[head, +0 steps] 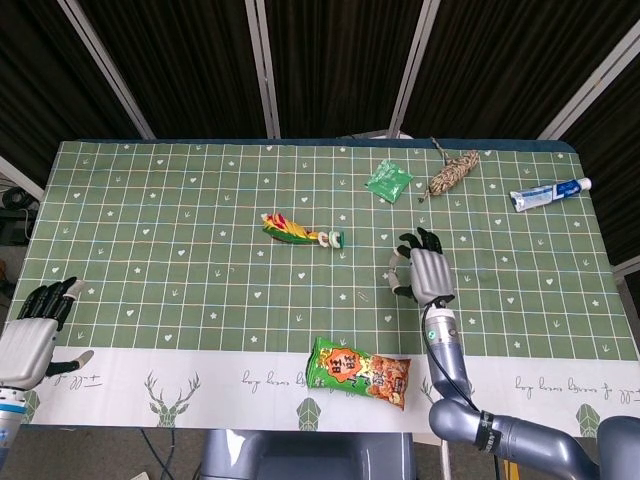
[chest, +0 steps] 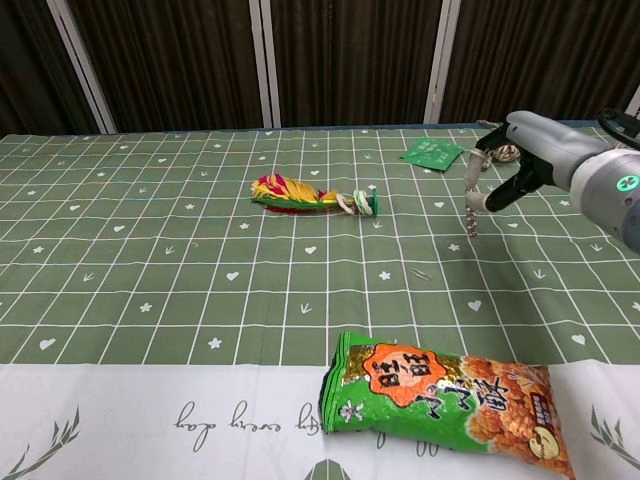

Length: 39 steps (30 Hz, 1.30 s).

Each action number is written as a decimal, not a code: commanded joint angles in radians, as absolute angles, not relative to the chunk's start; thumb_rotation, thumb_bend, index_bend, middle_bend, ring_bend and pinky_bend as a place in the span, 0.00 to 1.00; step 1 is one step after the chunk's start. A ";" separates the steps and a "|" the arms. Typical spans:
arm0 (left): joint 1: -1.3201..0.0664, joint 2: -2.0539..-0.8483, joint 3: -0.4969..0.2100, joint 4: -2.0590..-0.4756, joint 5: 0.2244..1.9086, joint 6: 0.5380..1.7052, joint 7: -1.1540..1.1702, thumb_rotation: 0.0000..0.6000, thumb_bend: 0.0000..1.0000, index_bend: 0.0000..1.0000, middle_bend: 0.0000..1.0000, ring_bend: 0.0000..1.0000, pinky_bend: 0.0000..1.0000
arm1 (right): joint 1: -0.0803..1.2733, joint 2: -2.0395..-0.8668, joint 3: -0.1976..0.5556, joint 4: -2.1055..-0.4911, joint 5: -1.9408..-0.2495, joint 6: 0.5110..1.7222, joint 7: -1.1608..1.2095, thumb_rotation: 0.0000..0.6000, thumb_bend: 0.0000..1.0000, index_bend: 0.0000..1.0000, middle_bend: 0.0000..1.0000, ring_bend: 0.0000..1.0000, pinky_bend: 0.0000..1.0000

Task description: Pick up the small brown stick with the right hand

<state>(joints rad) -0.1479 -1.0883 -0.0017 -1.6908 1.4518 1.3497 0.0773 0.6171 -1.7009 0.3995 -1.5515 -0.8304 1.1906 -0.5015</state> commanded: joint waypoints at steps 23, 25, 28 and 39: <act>-0.145 -1.088 -0.001 -1.689 1.455 1.355 0.079 1.00 0.12 0.00 0.00 0.00 0.00 | 0.636 -1.750 0.350 -1.649 -0.803 1.274 -0.529 1.00 0.33 0.61 0.19 0.00 0.03; -0.145 -1.088 -0.001 -1.689 1.455 1.355 0.079 1.00 0.12 0.00 0.00 0.00 0.00 | 0.637 -1.752 0.349 -1.650 -0.801 1.276 -0.531 1.00 0.33 0.61 0.19 0.00 0.03; -0.145 -1.088 -0.001 -1.689 1.455 1.355 0.080 1.00 0.12 0.00 0.00 0.00 0.00 | 0.638 -1.754 0.345 -1.653 -0.802 1.278 -0.533 1.00 0.33 0.61 0.19 0.00 0.03; -0.144 -1.088 -0.001 -1.690 1.455 1.355 0.080 1.00 0.12 0.00 0.00 0.00 0.00 | 0.644 -1.777 0.336 -1.660 -0.802 1.286 -0.532 1.00 0.33 0.61 0.19 0.00 0.03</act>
<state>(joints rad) -0.1444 -1.0882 -0.0012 -1.6898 1.4546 1.3547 0.0802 0.6440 -1.7763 0.3364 -1.6591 -0.8020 1.2854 -0.5325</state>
